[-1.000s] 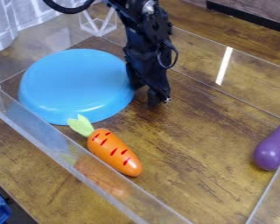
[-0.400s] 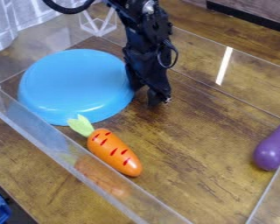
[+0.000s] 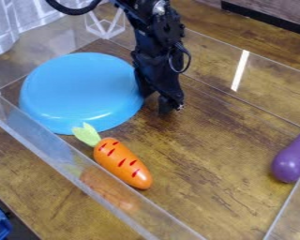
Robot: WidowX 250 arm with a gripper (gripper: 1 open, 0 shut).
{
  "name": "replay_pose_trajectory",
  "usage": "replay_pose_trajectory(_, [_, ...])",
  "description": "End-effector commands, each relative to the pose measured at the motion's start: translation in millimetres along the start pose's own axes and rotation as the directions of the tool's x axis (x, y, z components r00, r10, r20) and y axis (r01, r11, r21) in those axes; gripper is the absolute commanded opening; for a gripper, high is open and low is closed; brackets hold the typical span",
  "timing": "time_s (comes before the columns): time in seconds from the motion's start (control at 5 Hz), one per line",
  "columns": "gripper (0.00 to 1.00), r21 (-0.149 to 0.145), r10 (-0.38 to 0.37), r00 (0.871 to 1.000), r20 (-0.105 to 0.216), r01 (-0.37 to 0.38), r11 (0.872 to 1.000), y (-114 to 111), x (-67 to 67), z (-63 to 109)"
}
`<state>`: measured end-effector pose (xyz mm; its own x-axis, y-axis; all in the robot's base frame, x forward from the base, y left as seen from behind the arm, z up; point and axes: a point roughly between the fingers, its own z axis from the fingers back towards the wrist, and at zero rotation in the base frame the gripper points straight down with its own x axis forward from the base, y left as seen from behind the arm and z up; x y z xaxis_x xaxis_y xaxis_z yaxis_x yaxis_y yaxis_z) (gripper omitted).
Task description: Move the carrot to the left side
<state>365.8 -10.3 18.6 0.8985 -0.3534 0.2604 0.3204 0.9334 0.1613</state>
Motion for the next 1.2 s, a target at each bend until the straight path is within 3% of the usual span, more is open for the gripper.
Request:
replay_pose_trajectory(0.0, [0.0, -0.015, -0.003, 1.0, -0.013, 0.003, 1.0, -11.8, -1.7, -0.3])
replay_pose_trajectory(1.0, [0.0, -0.02, 0.041, 0.999, -0.005, -0.041, 0.999, -12.5, -1.2, 0.1])
